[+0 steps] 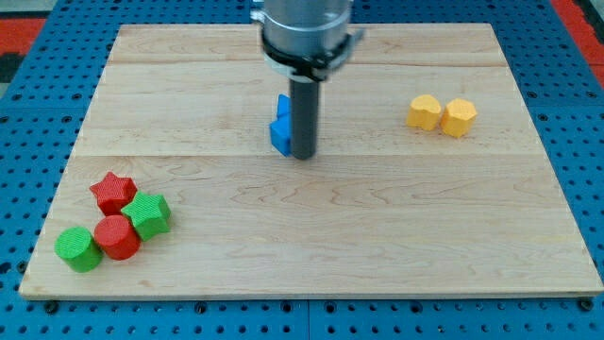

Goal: Move both the yellow blocks diagonally to the top right side of the blue blocks

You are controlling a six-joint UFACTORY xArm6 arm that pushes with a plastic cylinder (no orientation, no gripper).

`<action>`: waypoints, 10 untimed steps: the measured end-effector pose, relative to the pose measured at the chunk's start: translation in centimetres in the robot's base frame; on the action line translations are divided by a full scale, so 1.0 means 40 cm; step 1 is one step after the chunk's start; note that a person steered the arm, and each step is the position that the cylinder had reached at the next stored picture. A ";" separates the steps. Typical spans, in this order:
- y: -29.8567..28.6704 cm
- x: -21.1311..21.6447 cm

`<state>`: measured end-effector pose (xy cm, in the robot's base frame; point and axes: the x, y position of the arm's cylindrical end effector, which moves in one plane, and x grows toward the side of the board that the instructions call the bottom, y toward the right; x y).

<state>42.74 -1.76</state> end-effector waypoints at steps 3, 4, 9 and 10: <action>0.574 0.084; 0.727 0.059; 0.257 -0.157; 0.225 -0.109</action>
<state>38.37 7.22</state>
